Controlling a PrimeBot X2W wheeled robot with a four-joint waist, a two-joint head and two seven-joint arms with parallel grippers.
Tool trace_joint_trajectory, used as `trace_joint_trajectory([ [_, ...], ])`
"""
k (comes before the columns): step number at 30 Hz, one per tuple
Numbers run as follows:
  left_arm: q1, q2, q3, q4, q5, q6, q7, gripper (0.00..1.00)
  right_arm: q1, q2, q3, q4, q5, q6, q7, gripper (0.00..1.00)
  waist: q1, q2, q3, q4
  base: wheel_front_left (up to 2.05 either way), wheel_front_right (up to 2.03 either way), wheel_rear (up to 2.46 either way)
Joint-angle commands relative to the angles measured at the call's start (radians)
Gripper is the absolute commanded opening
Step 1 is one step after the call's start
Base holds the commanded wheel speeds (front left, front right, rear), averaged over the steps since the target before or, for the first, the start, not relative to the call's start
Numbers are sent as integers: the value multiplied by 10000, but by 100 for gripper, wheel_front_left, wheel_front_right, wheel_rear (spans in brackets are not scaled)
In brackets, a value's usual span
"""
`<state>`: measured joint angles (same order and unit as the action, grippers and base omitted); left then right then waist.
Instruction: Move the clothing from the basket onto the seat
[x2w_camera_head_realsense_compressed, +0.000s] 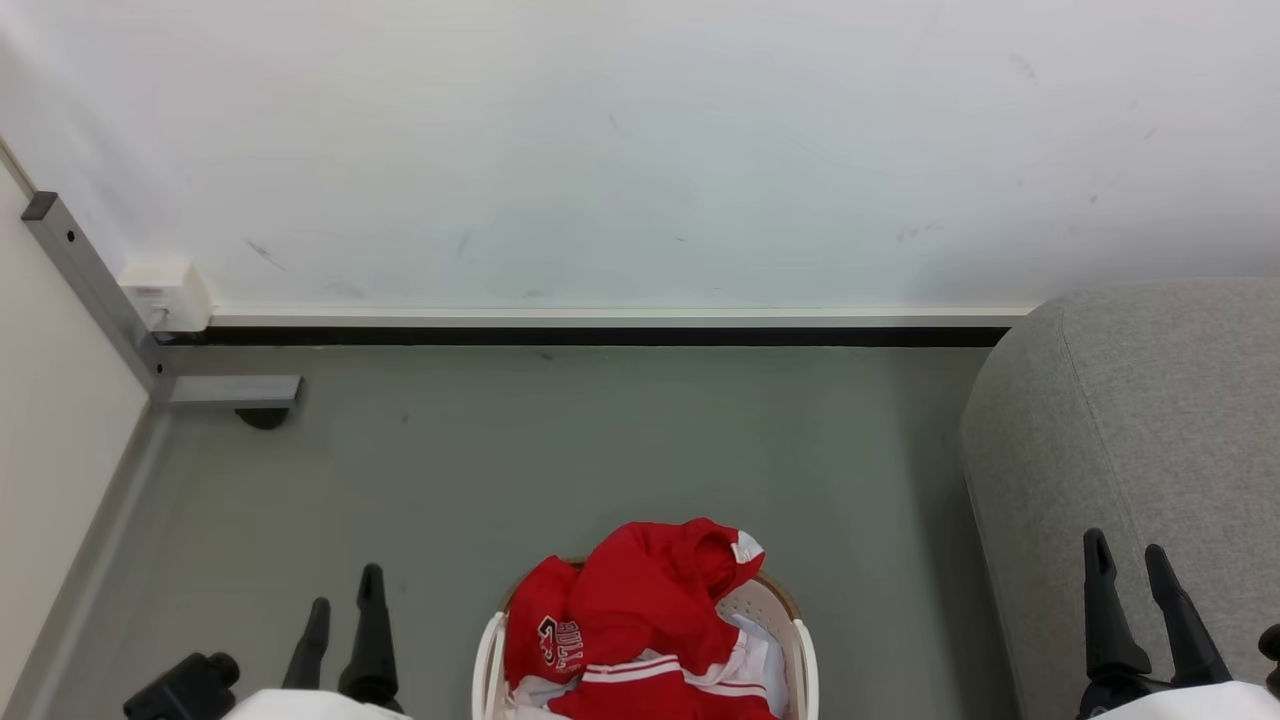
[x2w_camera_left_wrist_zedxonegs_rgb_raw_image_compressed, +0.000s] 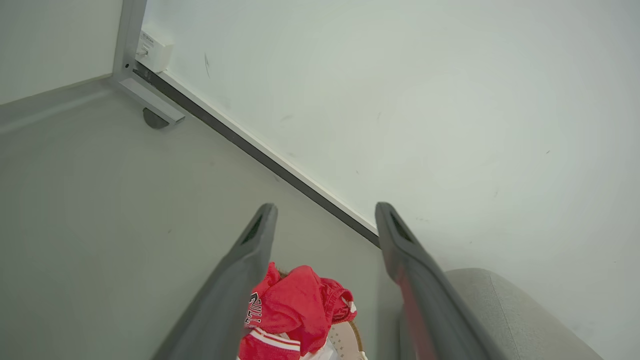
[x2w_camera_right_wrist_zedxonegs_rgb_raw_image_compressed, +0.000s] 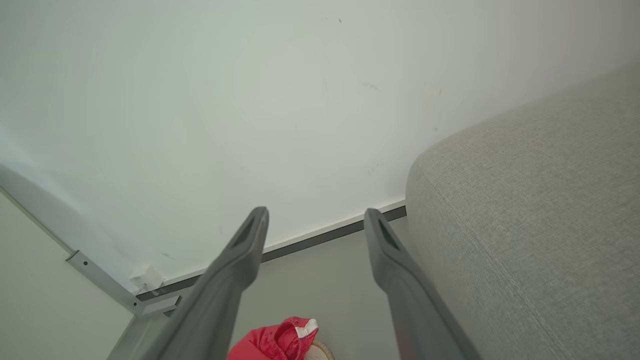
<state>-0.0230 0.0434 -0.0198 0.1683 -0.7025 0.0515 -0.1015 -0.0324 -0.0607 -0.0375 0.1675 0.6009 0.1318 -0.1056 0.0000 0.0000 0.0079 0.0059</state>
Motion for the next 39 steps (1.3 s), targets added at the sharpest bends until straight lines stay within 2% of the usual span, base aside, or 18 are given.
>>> trace_joint_trajectory([
  [1,7,75,-29,-137,385,28,-146,100,42,-31,-6,-136,-359,-9,-104,100,0,0,-1,6,0,0,0],
  [11,164,95,-294,-316,1858,208,-428,100,158,0,-146,-138,-1551,-11,-388,100,0,0,-8,48,0,0,0],
  [25,397,201,-502,-454,3349,472,-790,100,294,76,-290,69,-2757,-13,-751,100,0,0,39,24,0,0,0],
  [39,515,243,-656,-264,4577,383,-1093,100,380,94,-443,306,-3864,-16,-1049,100,0,0,83,-50,0,0,0],
])
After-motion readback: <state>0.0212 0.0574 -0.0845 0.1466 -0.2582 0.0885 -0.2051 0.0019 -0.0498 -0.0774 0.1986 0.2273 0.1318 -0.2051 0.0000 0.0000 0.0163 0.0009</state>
